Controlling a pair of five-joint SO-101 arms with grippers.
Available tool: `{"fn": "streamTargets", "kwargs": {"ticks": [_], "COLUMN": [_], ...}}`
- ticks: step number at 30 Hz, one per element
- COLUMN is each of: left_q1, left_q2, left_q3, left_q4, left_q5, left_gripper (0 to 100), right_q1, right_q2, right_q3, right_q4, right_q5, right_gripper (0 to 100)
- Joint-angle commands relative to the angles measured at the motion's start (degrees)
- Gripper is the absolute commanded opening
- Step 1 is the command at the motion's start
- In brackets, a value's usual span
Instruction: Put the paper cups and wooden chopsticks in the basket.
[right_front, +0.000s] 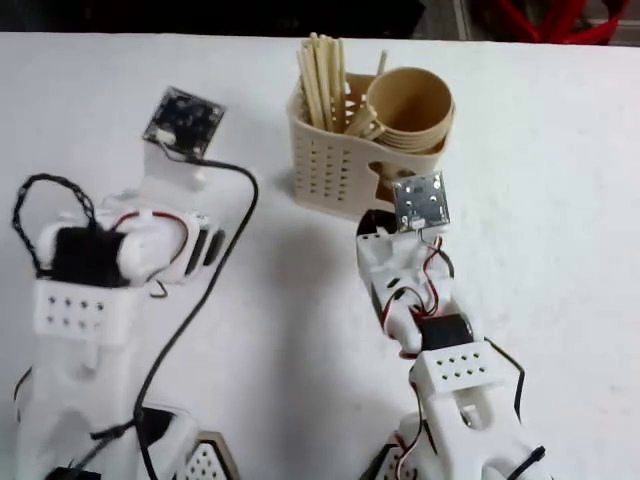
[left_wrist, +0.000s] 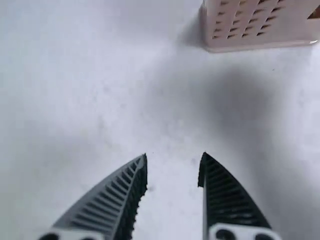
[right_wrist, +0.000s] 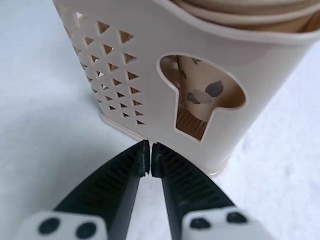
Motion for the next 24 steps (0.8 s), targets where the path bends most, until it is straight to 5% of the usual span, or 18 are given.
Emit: {"fn": "streamTargets", "kwargs": {"ticks": [1,10,24], "left_q1": [-3.3,-6.9,-12.79], "left_q2": [-0.84,2.07,38.2], "left_q3": [14.51,30.24,15.65], "left_q4": [-11.52,-23.47,-23.91], "left_q5": [-5.54,-10.29,-11.34], "left_gripper": [18,18,18], "right_q1": [0.22,0.13,0.31], "right_q2": [-1.45,-1.45,-1.45], "right_q3": [-0.79,-0.79,-0.79], "right_q4": [-1.27,-1.27,-1.27], "right_q5": [0.7,0.7,0.7], "right_gripper": [1.9,1.9,1.9]}}
